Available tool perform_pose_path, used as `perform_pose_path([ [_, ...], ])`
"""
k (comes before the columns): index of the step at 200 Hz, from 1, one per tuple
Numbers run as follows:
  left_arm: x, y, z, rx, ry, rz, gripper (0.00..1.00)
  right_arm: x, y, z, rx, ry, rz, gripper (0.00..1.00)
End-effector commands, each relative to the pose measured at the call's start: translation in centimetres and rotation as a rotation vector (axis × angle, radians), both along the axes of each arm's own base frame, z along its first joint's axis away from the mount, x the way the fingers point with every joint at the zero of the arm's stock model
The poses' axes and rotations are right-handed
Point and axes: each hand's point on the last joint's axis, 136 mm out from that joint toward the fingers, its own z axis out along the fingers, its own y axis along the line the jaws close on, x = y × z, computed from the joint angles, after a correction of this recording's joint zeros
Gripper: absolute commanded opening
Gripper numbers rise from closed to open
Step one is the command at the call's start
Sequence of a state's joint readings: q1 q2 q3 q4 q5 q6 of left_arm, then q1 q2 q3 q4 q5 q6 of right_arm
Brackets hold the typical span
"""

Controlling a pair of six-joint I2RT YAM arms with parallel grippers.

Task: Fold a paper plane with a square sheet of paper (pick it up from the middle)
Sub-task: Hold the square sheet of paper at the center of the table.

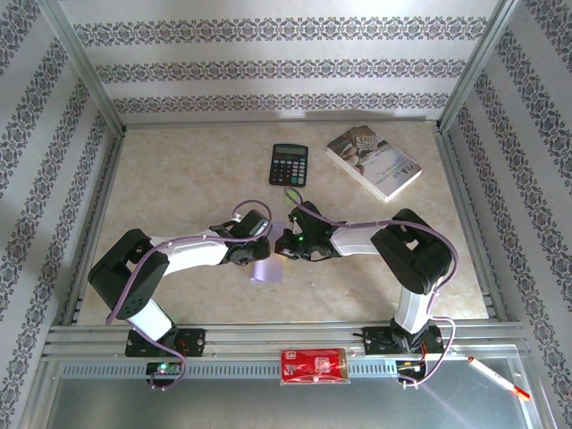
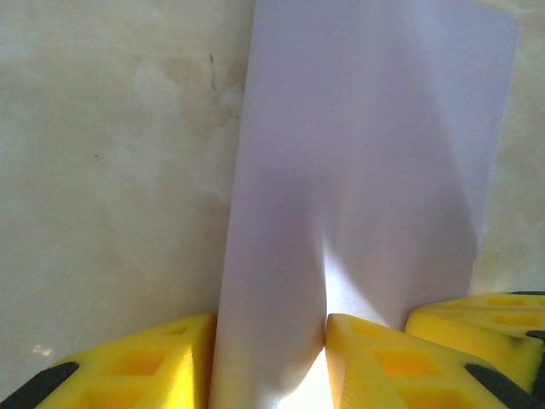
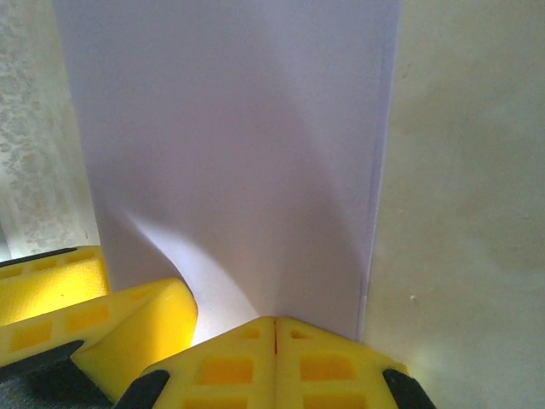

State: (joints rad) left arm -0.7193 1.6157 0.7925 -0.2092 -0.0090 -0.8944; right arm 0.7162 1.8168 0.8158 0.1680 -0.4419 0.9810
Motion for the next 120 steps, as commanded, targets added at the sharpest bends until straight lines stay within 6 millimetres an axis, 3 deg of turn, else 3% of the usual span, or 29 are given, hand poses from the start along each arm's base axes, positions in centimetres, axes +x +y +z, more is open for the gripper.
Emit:
perform_pose_path([
  [1, -3.1, 1.2, -2.8, 0.091, 0.128, -0.044, 0.39, -2.7, -3.3, -4.8, -0.174, 0.097, -0.022, 0.00],
  [79, -2.5, 0.9, -0.9, 0.080, 0.091, -0.049, 0.45, -3.6, -4.8, -6.0, -0.223, 0.126, -0.033, 0.00],
  [120, -1.8, 1.0, 1.9, 0.071, 0.034, -0.039, 0.52, -4.0, -5.4, -6.5, -0.238, 0.137, -0.037, 0.00],
])
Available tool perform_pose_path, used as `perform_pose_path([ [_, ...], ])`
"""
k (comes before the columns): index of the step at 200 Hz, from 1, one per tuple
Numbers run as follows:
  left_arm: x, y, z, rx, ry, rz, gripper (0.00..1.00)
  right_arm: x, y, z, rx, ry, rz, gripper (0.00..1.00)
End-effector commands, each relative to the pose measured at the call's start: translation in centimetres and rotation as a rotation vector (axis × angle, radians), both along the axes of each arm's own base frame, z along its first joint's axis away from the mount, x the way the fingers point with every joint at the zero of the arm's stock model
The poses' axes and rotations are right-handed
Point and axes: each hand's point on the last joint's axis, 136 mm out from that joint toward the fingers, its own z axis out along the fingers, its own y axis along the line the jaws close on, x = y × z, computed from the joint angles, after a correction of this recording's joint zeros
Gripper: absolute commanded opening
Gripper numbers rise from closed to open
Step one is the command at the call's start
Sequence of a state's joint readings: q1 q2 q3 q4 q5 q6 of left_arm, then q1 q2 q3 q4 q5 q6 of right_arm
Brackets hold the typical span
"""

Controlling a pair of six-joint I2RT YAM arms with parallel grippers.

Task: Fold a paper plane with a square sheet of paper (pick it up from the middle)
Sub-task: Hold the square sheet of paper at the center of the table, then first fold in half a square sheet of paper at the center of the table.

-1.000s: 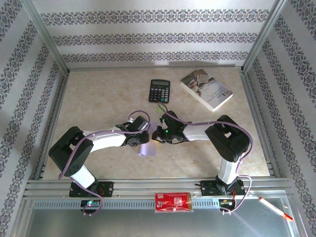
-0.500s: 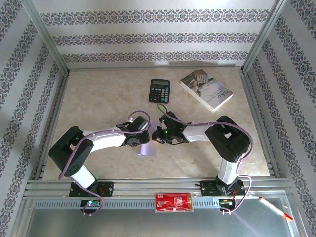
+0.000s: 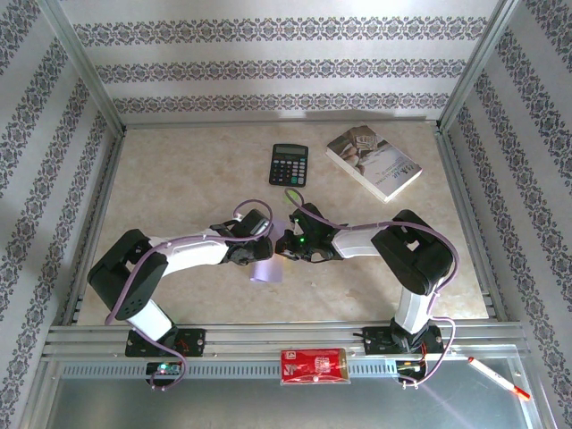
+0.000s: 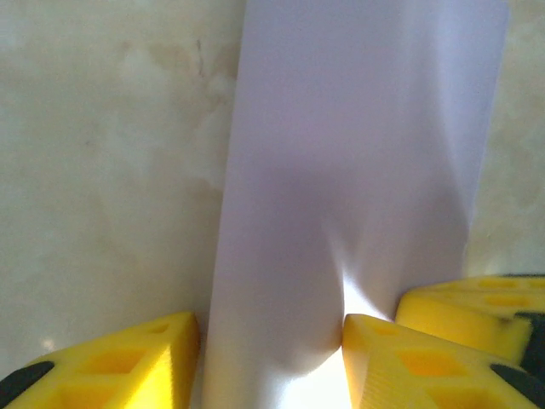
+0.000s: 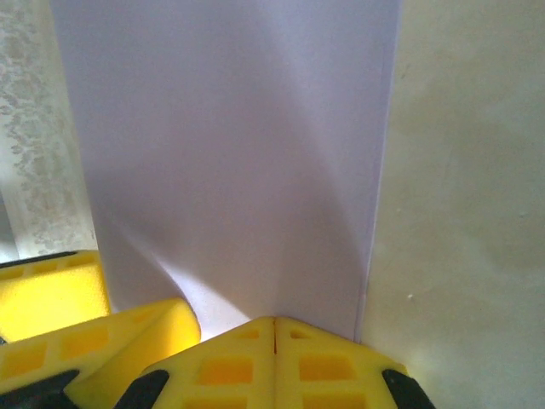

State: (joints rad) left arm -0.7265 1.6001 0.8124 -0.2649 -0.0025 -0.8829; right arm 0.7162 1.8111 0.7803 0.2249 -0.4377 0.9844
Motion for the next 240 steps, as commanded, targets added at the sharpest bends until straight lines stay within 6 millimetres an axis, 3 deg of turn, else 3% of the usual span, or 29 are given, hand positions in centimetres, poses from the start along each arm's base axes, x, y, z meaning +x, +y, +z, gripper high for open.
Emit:
perform_pose_path([
  [1, -1.3, 1.1, 1.5, 0.057, 0.015, -0.019, 0.52, -4.0, -5.2, -6.4, -0.253, 0.159, -0.033, 0.00],
  [31, -0.6, 1.7, 4.7, 0.057, -0.059, -0.001, 0.59, -4.1, -5.3, -6.5, -0.258, 0.164, -0.032, 0.00],
  [52, 0.0, 1.0, 6.8, 0.005, -0.107, -0.006, 0.60, -4.1, -5.4, -6.6, -0.259, 0.166, -0.034, 0.00],
  [66, 0.4, -0.3, 7.6, -0.052, -0.123, -0.036, 0.55, -4.1, -5.4, -6.7, -0.260, 0.166, -0.034, 0.00],
  [82, 0.6, -1.5, 7.9, -0.099, -0.114, -0.061, 0.41, -4.1, -5.5, -6.7, -0.262, 0.168, -0.036, 0.00],
  [116, 1.2, -2.3, 6.4, -0.126, -0.061, -0.081, 0.24, -4.1, -5.5, -6.7, -0.263, 0.165, -0.036, 0.00],
  [159, 1.6, -2.6, 4.1, -0.142, -0.003, -0.092, 0.17, -4.1, -5.6, -6.7, -0.265, 0.164, -0.036, 0.00],
  [240, 0.4, 1.1, -0.9, -0.044, 0.080, -0.032, 0.15, -4.4, -5.8, -7.3, -0.278, 0.174, -0.032, 0.00],
])
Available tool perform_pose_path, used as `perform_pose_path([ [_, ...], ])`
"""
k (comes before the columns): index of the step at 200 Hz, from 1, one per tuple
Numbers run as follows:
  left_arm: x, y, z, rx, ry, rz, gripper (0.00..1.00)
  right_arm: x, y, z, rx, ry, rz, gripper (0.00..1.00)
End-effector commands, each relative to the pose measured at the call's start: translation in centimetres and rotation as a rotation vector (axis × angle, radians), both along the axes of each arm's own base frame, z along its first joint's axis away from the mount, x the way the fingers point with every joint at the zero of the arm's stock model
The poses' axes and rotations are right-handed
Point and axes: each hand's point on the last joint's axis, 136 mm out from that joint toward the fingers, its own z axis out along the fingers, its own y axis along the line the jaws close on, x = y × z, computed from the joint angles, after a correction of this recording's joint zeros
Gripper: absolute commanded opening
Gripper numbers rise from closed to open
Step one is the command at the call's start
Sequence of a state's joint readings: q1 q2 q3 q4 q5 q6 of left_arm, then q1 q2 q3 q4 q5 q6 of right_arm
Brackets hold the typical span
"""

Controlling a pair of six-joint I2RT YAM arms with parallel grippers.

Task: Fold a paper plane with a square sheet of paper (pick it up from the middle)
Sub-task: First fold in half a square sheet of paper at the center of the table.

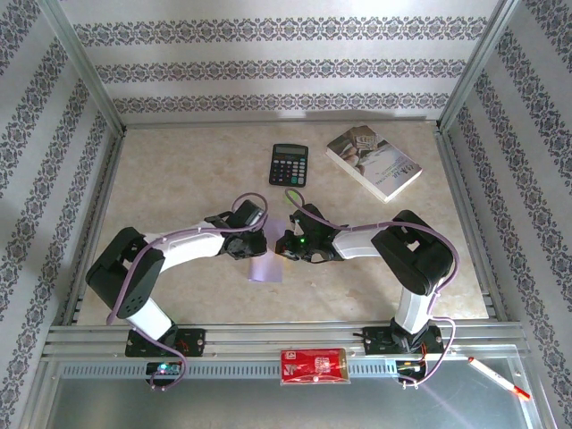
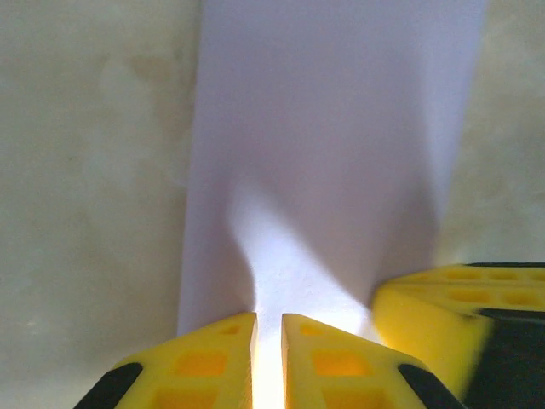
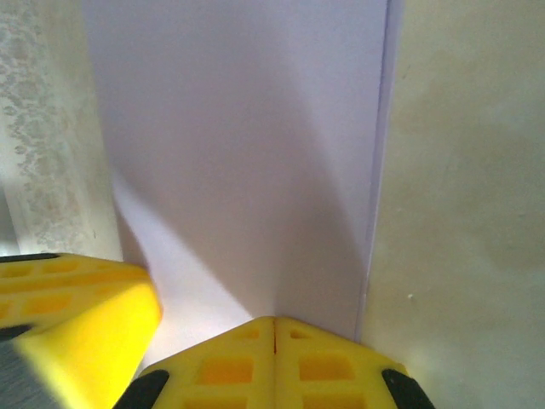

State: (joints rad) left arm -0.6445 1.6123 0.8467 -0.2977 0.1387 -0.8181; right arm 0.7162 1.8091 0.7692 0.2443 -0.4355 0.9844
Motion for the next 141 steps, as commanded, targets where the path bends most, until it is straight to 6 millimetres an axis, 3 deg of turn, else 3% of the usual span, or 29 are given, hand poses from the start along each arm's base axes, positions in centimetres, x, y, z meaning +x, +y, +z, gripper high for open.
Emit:
perform_pose_path([
  [1, -0.1, 1.1, -1.3, 0.028, 0.007, 0.002, 0.15, -4.4, -5.8, -7.2, -0.283, 0.181, -0.032, 0.00],
  [41, -0.2, 1.2, -1.5, 0.022, 0.013, 0.000, 0.15, -4.6, -6.0, -7.4, -0.288, 0.186, -0.031, 0.00],
  [71, 0.3, -0.3, 1.6, -0.085, -0.043, -0.016, 0.17, -4.6, -6.1, -7.3, -0.290, 0.183, -0.032, 0.00],
  [95, -0.5, -1.7, 3.4, -0.218, -0.043, -0.011, 0.18, -4.7, -6.2, -7.3, -0.291, 0.183, -0.032, 0.00],
  [116, -1.4, -1.8, 3.3, -0.256, -0.006, -0.001, 0.15, -4.6, -6.2, -7.3, -0.291, 0.181, -0.033, 0.00],
  [141, -1.8, -0.2, 1.4, -0.234, 0.048, 0.044, 0.12, -4.5, -6.1, -7.2, -0.289, 0.178, -0.032, 0.00],
])
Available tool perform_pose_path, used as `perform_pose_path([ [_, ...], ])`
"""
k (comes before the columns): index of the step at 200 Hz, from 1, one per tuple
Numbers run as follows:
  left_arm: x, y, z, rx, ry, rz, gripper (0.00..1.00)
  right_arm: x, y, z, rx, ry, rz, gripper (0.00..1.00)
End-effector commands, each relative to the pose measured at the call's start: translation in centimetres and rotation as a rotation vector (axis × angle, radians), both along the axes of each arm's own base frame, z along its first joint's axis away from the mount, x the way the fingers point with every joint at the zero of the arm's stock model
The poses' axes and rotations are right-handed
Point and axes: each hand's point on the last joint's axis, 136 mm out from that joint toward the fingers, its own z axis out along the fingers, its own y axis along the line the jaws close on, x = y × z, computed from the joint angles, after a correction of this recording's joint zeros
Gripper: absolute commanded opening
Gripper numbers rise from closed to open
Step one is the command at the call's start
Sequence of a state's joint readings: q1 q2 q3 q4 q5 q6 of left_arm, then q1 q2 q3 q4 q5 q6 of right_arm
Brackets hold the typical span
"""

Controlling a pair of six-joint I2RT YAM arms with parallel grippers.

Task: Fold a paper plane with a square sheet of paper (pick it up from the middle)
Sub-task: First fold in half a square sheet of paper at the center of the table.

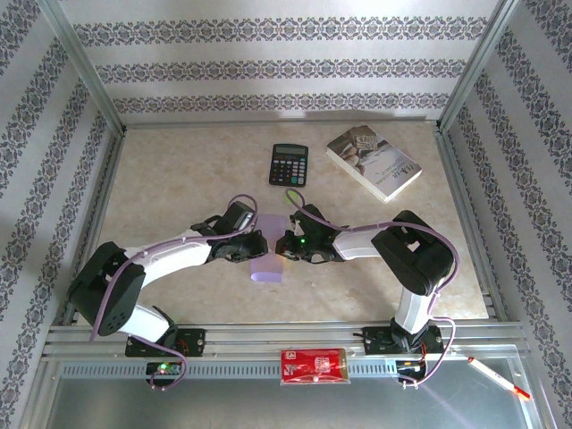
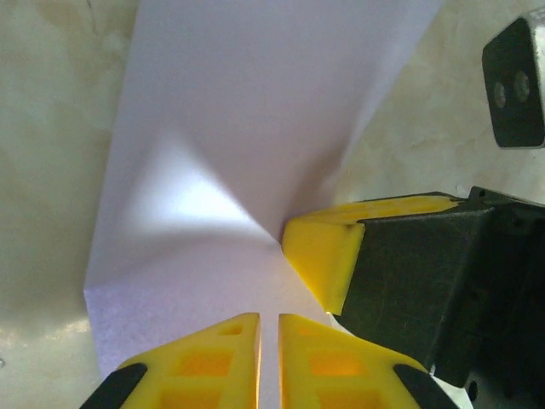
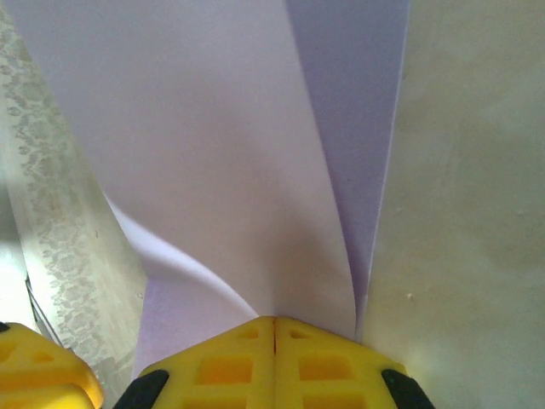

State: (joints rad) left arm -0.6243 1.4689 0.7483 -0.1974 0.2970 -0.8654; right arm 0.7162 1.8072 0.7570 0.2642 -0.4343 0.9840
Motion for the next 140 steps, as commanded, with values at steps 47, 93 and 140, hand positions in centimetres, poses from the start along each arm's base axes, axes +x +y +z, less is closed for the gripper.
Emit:
perform_pose_path([
  [47, -1.7, 3.2, -4.9, -0.019, 0.163, 0.088, 0.11, -4.6, -6.2, -7.2, -0.301, 0.185, -0.031, 0.00],
  [93, -1.6, 3.6, -2.8, -0.073, 0.115, 0.101, 0.11, -4.6, -6.2, -7.2, -0.303, 0.186, -0.031, 0.00],
  [140, -2.6, 2.0, -1.6, -0.182, 0.127, 0.074, 0.13, -4.6, -6.2, -7.2, -0.305, 0.186, -0.034, 0.00],
])
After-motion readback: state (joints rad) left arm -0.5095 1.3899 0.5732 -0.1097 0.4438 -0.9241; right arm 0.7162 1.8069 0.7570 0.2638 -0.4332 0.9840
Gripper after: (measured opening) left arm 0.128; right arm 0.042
